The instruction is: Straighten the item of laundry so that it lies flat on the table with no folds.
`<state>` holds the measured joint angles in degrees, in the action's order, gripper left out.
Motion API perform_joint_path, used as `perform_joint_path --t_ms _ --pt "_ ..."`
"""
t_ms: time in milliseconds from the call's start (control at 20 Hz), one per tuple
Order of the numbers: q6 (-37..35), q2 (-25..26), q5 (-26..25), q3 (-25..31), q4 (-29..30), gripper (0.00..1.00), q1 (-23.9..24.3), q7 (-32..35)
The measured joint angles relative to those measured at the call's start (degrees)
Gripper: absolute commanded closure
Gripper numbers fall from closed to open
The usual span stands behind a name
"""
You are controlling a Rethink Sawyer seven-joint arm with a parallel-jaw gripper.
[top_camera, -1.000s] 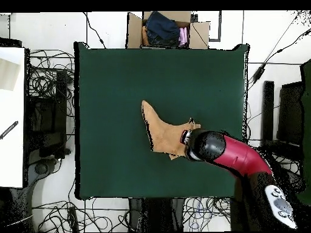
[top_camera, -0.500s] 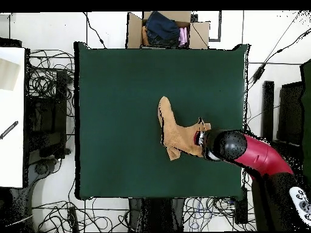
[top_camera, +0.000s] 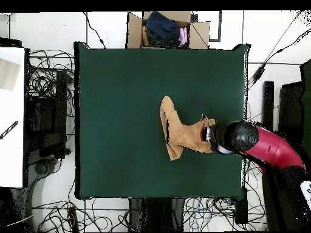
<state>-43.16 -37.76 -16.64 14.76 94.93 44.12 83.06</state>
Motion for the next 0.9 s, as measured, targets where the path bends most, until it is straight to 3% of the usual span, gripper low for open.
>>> perform_joint_path --t_ms 900 --pt "-14.53 4.42 -3.80 4.78 -14.15 1.00 2.91 -7.44"
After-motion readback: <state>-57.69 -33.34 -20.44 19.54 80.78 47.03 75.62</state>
